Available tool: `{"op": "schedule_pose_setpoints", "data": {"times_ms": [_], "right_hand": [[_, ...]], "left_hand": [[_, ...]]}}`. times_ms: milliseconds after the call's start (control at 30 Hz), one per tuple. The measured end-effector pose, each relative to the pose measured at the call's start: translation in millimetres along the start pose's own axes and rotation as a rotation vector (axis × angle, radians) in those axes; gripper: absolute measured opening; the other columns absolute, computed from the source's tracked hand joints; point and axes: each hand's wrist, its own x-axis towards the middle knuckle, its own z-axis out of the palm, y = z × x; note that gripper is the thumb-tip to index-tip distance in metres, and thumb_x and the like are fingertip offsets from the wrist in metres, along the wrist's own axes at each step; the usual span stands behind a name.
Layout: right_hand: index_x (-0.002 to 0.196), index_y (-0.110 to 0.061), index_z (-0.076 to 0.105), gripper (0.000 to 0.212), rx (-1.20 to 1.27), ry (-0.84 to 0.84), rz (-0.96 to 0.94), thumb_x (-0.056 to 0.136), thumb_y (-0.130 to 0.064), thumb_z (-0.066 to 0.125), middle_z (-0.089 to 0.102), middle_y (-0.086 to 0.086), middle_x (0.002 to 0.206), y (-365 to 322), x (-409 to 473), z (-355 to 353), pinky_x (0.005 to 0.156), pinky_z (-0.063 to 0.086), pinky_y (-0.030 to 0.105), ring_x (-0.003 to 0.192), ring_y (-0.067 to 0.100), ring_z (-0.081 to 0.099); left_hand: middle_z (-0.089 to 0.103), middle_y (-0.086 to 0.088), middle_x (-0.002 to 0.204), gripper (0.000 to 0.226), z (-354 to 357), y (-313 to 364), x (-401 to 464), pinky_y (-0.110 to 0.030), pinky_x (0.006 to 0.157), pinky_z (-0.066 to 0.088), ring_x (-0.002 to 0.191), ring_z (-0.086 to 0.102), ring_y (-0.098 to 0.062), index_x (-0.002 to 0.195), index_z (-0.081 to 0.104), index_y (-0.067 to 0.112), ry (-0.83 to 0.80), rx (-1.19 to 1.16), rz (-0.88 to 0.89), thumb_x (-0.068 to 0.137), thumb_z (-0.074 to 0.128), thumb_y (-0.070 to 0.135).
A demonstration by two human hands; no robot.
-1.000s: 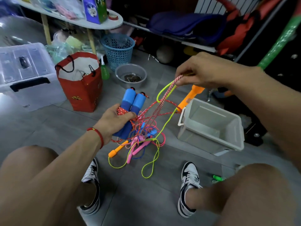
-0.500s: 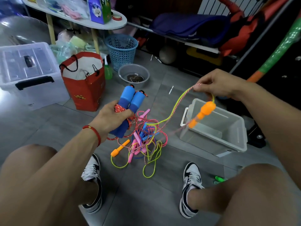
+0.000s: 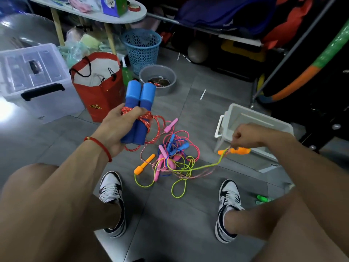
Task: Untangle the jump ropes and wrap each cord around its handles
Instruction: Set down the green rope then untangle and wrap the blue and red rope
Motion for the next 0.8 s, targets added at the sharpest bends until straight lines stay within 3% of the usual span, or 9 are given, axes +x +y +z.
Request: {"op": "schedule_pose_setpoints", "data": {"times_ms": [167, 267, 333, 400, 500, 567, 633, 700, 800], "right_hand": [[0.062, -0.021, 0.066, 0.027, 0.127, 0.116, 0.016, 0.085, -0.034, 0.068, 0.067, 0.003, 0.073, -13, 13, 21, 0.066, 0.046, 0.030, 0.078, 0.025, 0.061], [0.096, -0.017, 0.076, 0.022, 0.120, 0.256, 0.002, 0.089, -0.035, 0.064, 0.072, 0.009, 0.098, -21, 23, 19, 0.077, 0.049, 0.031, 0.095, 0.029, 0.064], [0.129, -0.019, 0.064, 0.042, 0.116, 0.203, -0.129, 0.090, -0.035, 0.067, 0.063, 0.007, 0.130, -38, 22, 14, 0.097, 0.045, 0.032, 0.121, 0.026, 0.057], [0.139, -0.026, 0.053, 0.054, 0.409, 0.082, -0.358, 0.089, -0.027, 0.072, 0.055, -0.002, 0.141, -65, 12, 9, 0.110, 0.042, 0.032, 0.133, 0.013, 0.050], [0.143, -0.020, 0.048, 0.060, 0.791, -0.184, -0.650, 0.086, -0.007, 0.063, 0.054, -0.007, 0.143, -100, -11, 7, 0.112, 0.040, 0.029, 0.134, 0.003, 0.048], [0.141, -0.002, 0.046, 0.065, 1.075, -0.328, -0.698, 0.076, -0.003, 0.052, 0.059, 0.008, 0.135, -114, -21, 11, 0.104, 0.042, 0.030, 0.123, 0.014, 0.055], [0.135, 0.013, 0.043, 0.073, 1.277, -0.374, -0.684, 0.067, -0.009, 0.055, 0.056, 0.020, 0.117, -121, -25, 19, 0.092, 0.040, 0.037, 0.107, 0.027, 0.049], [0.132, 0.008, 0.048, 0.072, 1.267, -0.344, -0.664, 0.068, -0.020, 0.063, 0.058, 0.019, 0.109, -124, -22, 30, 0.091, 0.039, 0.047, 0.101, 0.029, 0.049], [0.123, -0.011, 0.056, 0.037, 1.074, -0.262, -0.654, 0.088, -0.026, 0.060, 0.061, 0.013, 0.093, -127, -15, 42, 0.077, 0.052, 0.047, 0.079, 0.024, 0.055]], "left_hand": [[0.069, -0.009, 0.099, 0.031, 3, -2, 0, -0.036, 0.071, 0.058, 0.077, 0.065, -0.019, 0.122, 0.062, 0.016, -0.017, 0.008, -0.027, 0.092, 0.068, 0.020], [0.072, -0.008, 0.090, 0.026, 4, -2, -2, -0.036, 0.073, 0.057, 0.071, 0.066, -0.017, 0.118, 0.062, 0.015, -0.084, -0.006, -0.058, 0.093, 0.065, 0.017], [0.072, -0.009, 0.086, 0.022, 7, -3, -4, -0.033, 0.066, 0.057, 0.069, 0.066, -0.019, 0.116, 0.063, 0.011, -0.152, -0.001, -0.060, 0.094, 0.063, 0.013], [0.071, -0.012, 0.088, 0.019, 13, -3, -9, -0.030, 0.061, 0.057, 0.069, 0.068, -0.020, 0.114, 0.063, 0.008, -0.249, -0.004, -0.070, 0.095, 0.059, 0.010], [0.072, -0.012, 0.086, 0.019, 23, -3, -18, -0.029, 0.056, 0.057, 0.066, 0.070, -0.017, 0.111, 0.062, 0.010, -0.425, -0.034, -0.085, 0.095, 0.053, 0.006], [0.073, -0.011, 0.087, 0.028, 28, -5, -23, -0.028, 0.055, 0.057, 0.067, 0.071, -0.018, 0.118, 0.060, 0.007, -0.517, -0.092, -0.109, 0.092, 0.050, 0.005], [0.072, -0.014, 0.093, 0.038, 29, -8, -24, -0.028, 0.057, 0.057, 0.069, 0.071, -0.020, 0.128, 0.055, 0.001, -0.560, -0.123, -0.129, 0.091, 0.049, 0.006], [0.070, -0.017, 0.101, 0.041, 29, -10, -24, -0.032, 0.060, 0.057, 0.073, 0.070, -0.023, 0.132, 0.054, 0.001, -0.574, -0.107, -0.145, 0.092, 0.051, 0.008], [0.071, -0.018, 0.103, 0.034, 25, -14, -19, -0.039, 0.063, 0.060, 0.076, 0.071, -0.028, 0.125, 0.060, 0.005, -0.533, -0.080, -0.185, 0.091, 0.053, 0.010]]}}
